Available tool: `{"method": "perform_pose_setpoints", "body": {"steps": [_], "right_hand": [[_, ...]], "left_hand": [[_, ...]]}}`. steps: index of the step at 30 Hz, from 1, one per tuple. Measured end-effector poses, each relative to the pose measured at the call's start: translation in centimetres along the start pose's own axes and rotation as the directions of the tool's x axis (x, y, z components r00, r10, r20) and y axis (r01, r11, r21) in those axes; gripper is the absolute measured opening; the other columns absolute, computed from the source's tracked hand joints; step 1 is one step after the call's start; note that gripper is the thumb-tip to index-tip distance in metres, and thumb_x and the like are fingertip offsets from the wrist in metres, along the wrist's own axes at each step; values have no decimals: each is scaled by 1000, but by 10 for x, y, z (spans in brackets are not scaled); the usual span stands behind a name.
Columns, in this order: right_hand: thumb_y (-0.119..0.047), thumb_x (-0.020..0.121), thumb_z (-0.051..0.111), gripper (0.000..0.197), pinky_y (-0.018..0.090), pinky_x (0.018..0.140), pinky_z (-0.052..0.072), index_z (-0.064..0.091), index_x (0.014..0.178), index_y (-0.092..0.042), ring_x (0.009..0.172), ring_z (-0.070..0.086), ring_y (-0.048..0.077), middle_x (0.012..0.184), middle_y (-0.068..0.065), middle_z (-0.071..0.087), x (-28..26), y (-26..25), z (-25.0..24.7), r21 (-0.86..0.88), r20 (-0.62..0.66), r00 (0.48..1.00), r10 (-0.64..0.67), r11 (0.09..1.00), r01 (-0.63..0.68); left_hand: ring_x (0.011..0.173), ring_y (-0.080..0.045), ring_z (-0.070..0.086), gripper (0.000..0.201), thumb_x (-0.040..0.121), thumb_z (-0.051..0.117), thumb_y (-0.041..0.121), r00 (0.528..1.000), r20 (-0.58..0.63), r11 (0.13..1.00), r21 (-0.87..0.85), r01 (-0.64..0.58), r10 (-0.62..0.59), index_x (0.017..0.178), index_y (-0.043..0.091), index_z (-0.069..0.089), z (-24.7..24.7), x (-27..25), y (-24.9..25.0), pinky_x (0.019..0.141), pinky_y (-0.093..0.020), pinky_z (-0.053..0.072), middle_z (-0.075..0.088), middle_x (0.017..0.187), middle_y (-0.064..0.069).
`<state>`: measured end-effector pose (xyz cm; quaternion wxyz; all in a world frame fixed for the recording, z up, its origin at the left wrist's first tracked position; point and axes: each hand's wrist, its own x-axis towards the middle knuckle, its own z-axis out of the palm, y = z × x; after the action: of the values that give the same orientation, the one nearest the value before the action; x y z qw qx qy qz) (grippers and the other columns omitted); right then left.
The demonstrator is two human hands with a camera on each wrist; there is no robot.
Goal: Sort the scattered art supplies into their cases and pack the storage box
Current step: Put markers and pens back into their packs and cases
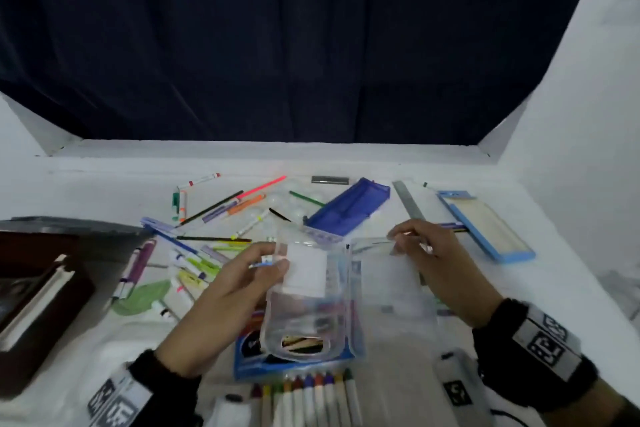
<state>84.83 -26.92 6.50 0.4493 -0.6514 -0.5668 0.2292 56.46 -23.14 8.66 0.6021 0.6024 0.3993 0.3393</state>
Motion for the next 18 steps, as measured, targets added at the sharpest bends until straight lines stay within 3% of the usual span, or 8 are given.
{"method": "perform_pose_setpoints", "body": {"steps": [2,5,8,10,12,14,16,18], "right_hand": [[-9,98,55,16,17,57,44,68,93,-16,72,59,11,80,-2,69,-26,17,-16,82,58,979,196,976,-200],[-4,98,51,18,29,54,52,68,99,-11,65,57,20,84,10,66,-64,30,-39,224,231,864,447,840,-495],[-1,98,50,21,40,66,57,65,105,-15,65,62,21,86,13,69,-89,41,-57,170,327,837,438,844,-508],[-3,95,53,30,36,71,58,58,115,-25,71,69,19,88,8,72,-104,41,-66,63,443,802,401,878,-474],[-8,92,63,44,30,72,56,47,123,-35,76,72,19,90,7,72,-119,42,-70,21,551,761,343,906,-424],[-18,88,72,54,31,73,57,42,128,-39,79,73,23,94,10,71,-128,42,-70,64,531,798,286,925,-374],[-26,83,77,56,39,75,58,46,128,-37,82,73,27,96,11,69,-129,44,-72,184,405,878,255,918,-352],[-25,80,78,51,46,78,59,51,123,-34,84,73,28,96,8,71,-123,47,-77,288,306,917,255,893,-344]], "left_hand": [[98,-22,73,22,99,52,23,996,52,997,-17,74,-73,111,18,71,18,-4,-16,81,-29,57,76,107,-5],[106,-24,71,25,97,55,30,993,69,995,28,94,-96,108,19,75,42,-4,-29,93,-40,53,75,111,-4],[96,-23,70,27,91,63,35,997,45,997,53,55,-58,106,16,74,65,5,-25,83,-32,53,76,103,-11],[81,-24,62,27,86,68,37,999,39,992,121,-33,28,103,17,75,81,14,-16,75,-32,47,72,91,-21],[67,-20,53,21,87,70,30,991,91,970,212,-117,100,100,16,77,99,22,-4,68,-27,43,65,73,-13],[60,-15,57,16,88,72,24,977,167,938,298,-177,131,99,14,79,119,29,8,62,-24,47,70,68,4],[64,-22,64,19,86,74,32,958,261,902,374,-216,121,100,19,80,138,36,16,68,-33,52,77,80,3],[65,-20,64,22,82,76,41,939,331,877,419,-234,92,96,25,81,155,41,17,67,-33,51,77,81,2]]}}
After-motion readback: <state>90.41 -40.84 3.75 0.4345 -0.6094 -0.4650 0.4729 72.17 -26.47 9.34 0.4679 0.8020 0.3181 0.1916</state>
